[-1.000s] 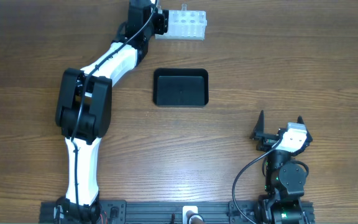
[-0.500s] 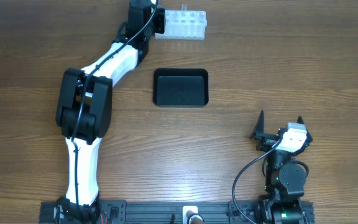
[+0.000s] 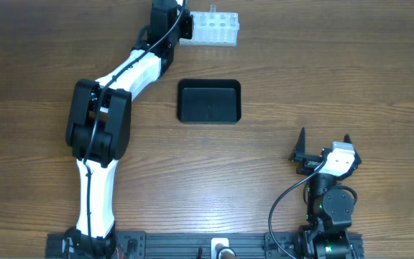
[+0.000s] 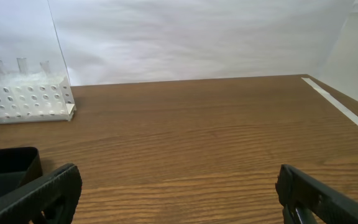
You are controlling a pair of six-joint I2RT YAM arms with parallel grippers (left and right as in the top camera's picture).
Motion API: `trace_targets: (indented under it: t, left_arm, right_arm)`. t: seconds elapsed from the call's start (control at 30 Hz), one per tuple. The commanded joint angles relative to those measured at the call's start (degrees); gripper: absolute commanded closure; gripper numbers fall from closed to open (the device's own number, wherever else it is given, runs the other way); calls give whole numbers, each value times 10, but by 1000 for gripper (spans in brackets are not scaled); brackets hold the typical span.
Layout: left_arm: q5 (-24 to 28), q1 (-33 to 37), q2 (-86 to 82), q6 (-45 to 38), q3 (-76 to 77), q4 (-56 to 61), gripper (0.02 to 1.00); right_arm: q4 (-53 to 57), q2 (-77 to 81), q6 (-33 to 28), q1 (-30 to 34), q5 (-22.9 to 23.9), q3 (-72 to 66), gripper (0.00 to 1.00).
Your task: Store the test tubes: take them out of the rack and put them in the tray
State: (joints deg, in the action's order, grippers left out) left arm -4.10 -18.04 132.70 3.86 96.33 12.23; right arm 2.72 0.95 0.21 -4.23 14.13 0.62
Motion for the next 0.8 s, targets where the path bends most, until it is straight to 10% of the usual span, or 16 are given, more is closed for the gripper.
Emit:
trace_targets:
  t: [0.03,0.8]
  left_arm:
    - [-5,-1,8,-4,15,4,849]
    - [-7,-19,-154,-50,16,-3,912]
  right_arm:
    - [1,-2,-1,0,9,-3,7]
    - [1,-2,-1,0,9,-3,9]
